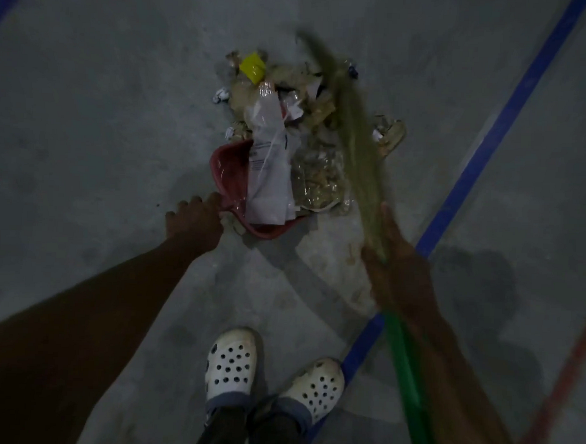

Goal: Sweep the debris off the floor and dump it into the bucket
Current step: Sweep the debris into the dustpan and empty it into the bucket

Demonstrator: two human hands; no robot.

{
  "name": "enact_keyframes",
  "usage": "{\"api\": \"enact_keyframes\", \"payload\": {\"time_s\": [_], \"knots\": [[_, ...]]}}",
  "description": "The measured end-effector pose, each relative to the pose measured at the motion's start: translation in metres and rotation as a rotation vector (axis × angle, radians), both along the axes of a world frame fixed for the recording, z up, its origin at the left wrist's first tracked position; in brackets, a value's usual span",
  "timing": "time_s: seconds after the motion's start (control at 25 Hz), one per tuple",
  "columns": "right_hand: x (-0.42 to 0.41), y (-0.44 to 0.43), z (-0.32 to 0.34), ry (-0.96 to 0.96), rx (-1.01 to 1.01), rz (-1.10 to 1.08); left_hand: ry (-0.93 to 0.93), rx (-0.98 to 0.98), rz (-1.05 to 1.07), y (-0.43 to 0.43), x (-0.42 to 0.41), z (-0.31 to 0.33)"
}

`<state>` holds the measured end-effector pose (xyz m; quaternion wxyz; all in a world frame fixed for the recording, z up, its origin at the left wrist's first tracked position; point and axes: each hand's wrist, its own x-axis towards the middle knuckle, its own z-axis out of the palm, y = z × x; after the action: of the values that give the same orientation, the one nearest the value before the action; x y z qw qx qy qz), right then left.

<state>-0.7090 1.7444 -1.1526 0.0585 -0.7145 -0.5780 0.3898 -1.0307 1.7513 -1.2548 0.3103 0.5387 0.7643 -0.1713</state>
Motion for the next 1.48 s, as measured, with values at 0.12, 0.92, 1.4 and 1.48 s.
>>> {"api": "enact_keyframes", "payload": {"time_s": [0.12, 0.92, 1.4, 1.48], "knots": [[0.015, 0.069, -0.030, -0.101, -0.007, -0.051, -0.014, 0.024, -0.012, 0.002, -0.001, -0.010], [0.016, 0.107, -0.042, -0.063, -0.070, -0.067, -0.016, 0.081, 0.009, 0.012, 0.010, -0.020], [-0.018, 0.075, -0.117, -0.247, -0.170, 0.292, 0.025, 0.111, -0.053, 0.022, 0.006, -0.037], [-0.022, 0.054, -0.106, -0.196, -0.153, 0.310, 0.035, 0.107, -0.073, 0.026, 0.008, -0.031]]}}
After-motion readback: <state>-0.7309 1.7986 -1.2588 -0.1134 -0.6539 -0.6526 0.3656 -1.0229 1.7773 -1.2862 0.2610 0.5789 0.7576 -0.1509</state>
